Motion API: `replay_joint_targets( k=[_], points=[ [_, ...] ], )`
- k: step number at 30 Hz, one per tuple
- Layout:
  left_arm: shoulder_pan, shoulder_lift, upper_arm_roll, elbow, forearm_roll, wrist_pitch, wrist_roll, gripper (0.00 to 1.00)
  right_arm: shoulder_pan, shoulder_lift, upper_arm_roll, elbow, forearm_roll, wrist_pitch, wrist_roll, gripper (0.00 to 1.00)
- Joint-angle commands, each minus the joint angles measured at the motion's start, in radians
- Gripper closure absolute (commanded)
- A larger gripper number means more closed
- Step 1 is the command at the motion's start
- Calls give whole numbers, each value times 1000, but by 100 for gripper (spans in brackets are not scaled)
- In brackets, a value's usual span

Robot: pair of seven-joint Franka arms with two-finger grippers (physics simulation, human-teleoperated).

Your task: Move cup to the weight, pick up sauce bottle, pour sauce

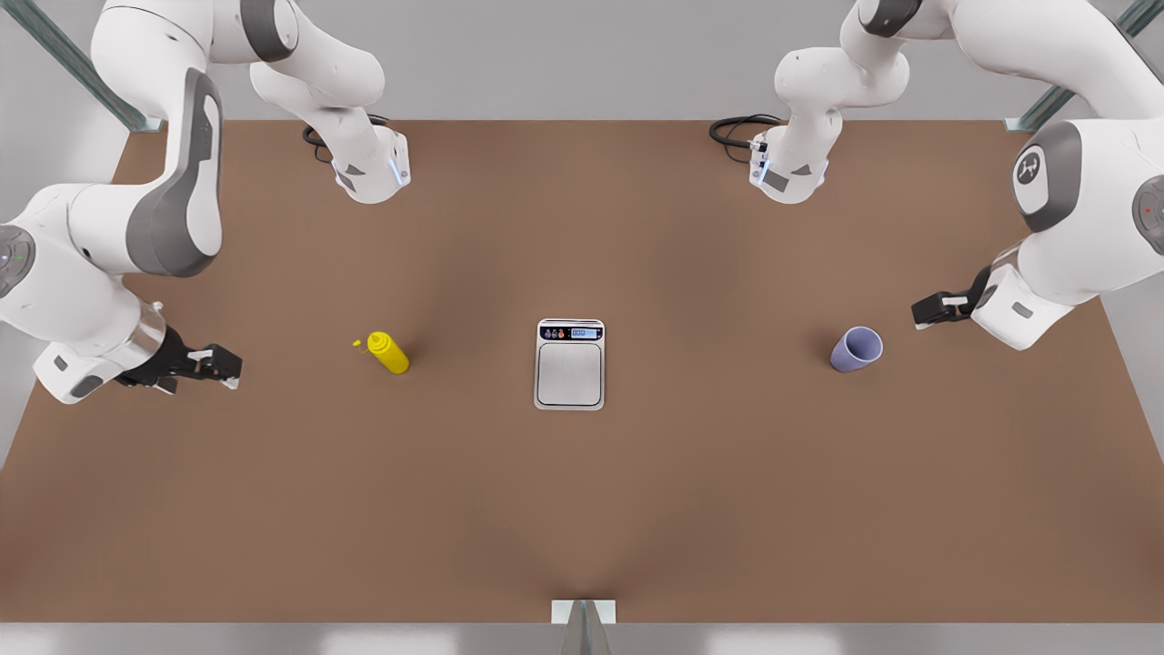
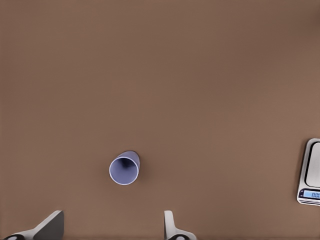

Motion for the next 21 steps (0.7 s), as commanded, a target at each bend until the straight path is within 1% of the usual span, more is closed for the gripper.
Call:
replay_joint_targets(
  k=[1, 3, 4, 5, 6, 7, 8, 9, 10, 11, 12, 13, 14, 16, 18, 20, 21],
  points=[
    [0, 1, 0, 0, 0, 0, 0, 0, 0, 1, 0, -1, 0, 0, 0, 0],
    [11, 34, 5, 0, -2, 0, 0, 0, -3, 2, 0, -2, 0, -2, -2, 0],
    [21, 60, 14, -26, -2, 8, -3, 0, -3, 2, 0, -4, 2, -2, -2, 0],
    [29, 77, 44, -96, -11, 63, 21, 0, -3, 8, 2, -7, 2, -2, -2, 0],
    [29, 61, 66, -171, -11, 119, 84, 0, -9, 10, 2, -11, 3, -3, -11, 0],
    [31, 25, 78, -286, -12, 240, 87, 0, -37, 10, 2, -43, 81, 6, -61, 0],
    [31, 4, 90, -377, -12, 331, 89, 0, -75, 10, 0, -79, 139, 38, -255, 0],
    [31, -54, 95, -509, -12, 437, 89, 0, -113, 8, 2, -123, 166, 61, -518, 0],
    [29, -119, 97, -639, -14, 534, 89, 0, -164, -4, 2, -212, 262, 92, -782, 0],
    [29, -125, 97, -695, -28, 587, 89, 0, -208, -6, 2, -278, 339, 143, -1029, 0],
    [28, -101, 97, -696, -64, 598, 89, 0, -239, -2, 0, -340, 411, 176, -1232, 0],
    [26, -73, 95, -696, -66, 615, 91, 0, -274, -4, 0, -430, 549, 199, -1463, 0],
    [26, -58, 95, -696, -67, 624, 91, 0, -304, 4, 0, -498, 649, 199, -1618, 0],
    [26, -39, 95, -696, -69, 629, 91, 0, -374, 14, -2, -639, 819, 218, -1825, 0],
    [26, -41, 97, -724, -69, 643, 95, 0, -481, 13, -2, -783, 1002, 227, -1968, 0],
    [26, -61, 97, -830, -69, 778, 103, 0, -537, 4, -2, -889, 1038, 221, -2000, 0],
    [26, -65, 97, -870, -69, 827, 103, 0, -551, 13, -2, -938, 1088, 219, -2071, 0]
  ],
)
